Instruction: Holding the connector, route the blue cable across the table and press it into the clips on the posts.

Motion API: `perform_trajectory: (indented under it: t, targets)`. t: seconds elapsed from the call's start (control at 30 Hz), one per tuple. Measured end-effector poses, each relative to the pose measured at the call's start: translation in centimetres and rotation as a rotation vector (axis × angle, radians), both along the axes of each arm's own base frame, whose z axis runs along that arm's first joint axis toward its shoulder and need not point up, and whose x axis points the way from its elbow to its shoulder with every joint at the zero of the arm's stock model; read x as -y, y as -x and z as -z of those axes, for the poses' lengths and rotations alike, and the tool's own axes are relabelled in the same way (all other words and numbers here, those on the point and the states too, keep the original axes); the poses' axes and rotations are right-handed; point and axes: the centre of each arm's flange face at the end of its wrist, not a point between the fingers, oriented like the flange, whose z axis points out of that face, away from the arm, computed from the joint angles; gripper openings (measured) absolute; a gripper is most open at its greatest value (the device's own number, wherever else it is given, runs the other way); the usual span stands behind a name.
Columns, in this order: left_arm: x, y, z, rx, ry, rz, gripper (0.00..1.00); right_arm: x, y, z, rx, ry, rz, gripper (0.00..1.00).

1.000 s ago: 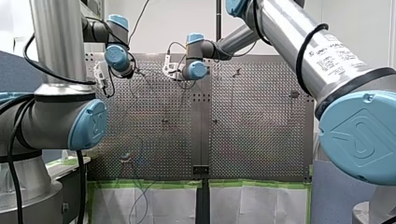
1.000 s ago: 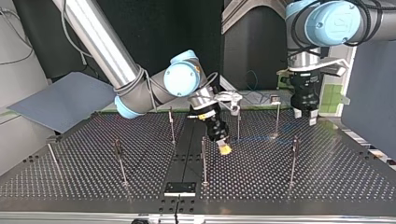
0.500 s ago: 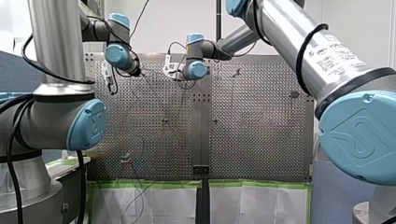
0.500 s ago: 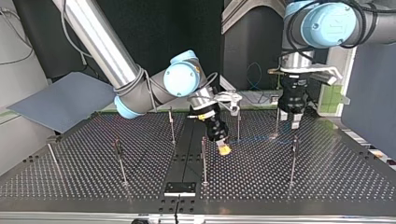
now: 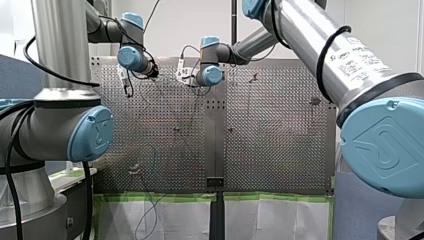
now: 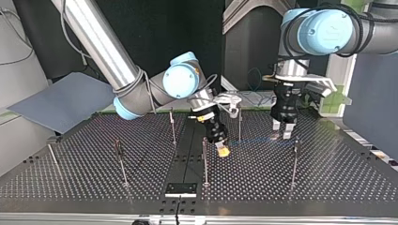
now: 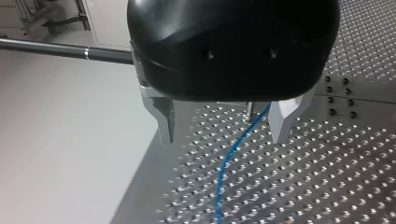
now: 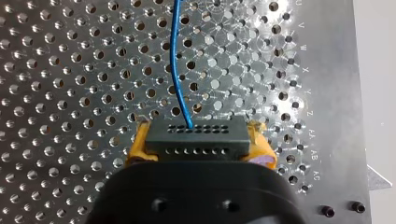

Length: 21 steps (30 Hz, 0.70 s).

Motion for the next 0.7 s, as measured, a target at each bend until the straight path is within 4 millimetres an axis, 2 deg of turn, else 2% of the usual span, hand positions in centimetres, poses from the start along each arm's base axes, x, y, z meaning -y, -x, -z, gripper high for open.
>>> perform_trajectory:
  t: [0.3, 0.7]
  targets:
    - [0.7, -2.4, 1.0, 0.011, -0.017, -0.020, 1.00, 0.0, 0.0, 0.0, 0.000, 0.000, 0.001, 0.00]
    - [0.7, -4.1, 0.5, 0.055, -0.014, -0.072, 1.00, 0.0, 0.0, 0.0, 0.000, 0.000, 0.001, 0.00]
